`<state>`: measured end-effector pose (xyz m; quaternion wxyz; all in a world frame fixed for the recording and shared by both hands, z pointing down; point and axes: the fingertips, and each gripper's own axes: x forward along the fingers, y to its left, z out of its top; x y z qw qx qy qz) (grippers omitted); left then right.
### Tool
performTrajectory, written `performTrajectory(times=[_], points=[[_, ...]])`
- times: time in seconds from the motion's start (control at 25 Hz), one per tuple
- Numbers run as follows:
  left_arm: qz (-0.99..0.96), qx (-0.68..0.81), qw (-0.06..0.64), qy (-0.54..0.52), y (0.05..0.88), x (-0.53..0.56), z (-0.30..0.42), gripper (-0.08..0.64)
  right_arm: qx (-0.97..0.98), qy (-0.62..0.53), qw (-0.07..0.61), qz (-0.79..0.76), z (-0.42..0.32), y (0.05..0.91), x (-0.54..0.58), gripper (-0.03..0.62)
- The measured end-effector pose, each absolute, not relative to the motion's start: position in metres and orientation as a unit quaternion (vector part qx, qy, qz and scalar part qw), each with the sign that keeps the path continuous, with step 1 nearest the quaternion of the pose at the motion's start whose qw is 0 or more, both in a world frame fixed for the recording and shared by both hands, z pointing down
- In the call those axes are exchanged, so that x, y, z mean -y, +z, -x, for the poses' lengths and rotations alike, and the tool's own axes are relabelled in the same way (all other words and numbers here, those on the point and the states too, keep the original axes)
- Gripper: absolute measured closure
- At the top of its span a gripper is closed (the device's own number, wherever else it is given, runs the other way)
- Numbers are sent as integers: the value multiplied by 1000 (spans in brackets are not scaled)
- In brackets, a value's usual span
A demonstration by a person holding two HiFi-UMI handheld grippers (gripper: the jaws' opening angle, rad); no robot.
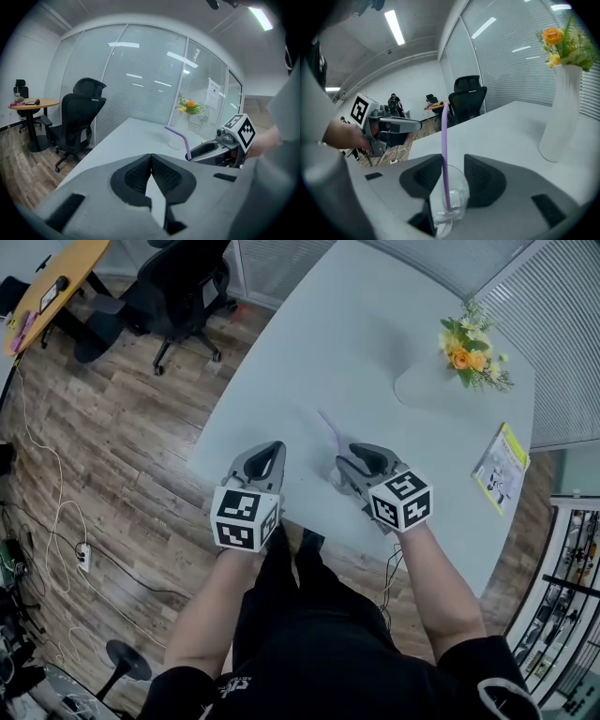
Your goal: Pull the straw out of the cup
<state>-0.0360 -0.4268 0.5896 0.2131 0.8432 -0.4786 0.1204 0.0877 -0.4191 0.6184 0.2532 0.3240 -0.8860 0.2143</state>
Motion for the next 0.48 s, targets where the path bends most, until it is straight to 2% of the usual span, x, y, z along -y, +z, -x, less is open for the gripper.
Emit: performTrajectory(times=[0.28, 0.48], points=[[-839, 485, 217, 118, 586, 425, 43, 551, 893, 180, 284, -300, -76, 615, 420, 433], [-837, 488, 220, 116, 586, 421, 48, 551, 891, 152, 309, -297, -76, 615, 419, 508]])
